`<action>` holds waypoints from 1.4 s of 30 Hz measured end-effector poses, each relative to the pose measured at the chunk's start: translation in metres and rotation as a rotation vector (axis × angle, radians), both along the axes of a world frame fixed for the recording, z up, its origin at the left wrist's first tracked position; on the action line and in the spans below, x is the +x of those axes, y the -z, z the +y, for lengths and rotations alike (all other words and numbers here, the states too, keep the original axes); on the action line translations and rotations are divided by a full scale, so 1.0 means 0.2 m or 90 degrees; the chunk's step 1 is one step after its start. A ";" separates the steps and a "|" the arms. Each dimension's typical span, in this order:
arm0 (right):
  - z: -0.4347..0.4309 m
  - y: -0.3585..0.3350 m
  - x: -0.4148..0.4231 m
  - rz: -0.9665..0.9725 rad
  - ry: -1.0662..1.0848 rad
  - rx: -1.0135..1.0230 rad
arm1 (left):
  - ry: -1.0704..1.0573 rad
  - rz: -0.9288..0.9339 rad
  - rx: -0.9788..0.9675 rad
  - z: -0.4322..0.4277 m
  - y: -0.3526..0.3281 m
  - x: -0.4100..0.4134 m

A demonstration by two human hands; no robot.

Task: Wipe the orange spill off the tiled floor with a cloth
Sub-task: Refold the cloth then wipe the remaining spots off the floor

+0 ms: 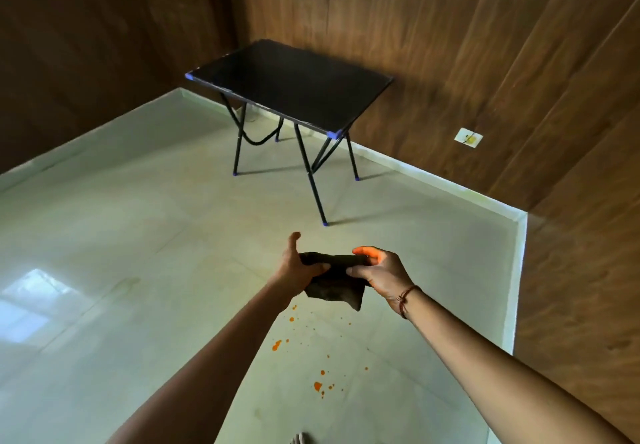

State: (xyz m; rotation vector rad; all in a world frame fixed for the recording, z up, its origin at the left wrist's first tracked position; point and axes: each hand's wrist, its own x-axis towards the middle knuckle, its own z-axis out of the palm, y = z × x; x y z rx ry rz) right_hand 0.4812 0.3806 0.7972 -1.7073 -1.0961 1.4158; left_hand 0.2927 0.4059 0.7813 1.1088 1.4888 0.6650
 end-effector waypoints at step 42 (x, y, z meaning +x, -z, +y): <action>-0.08 4.47 -0.04 -0.529 -0.969 0.634 | 0.286 0.567 0.128 -0.49 4.31 -0.58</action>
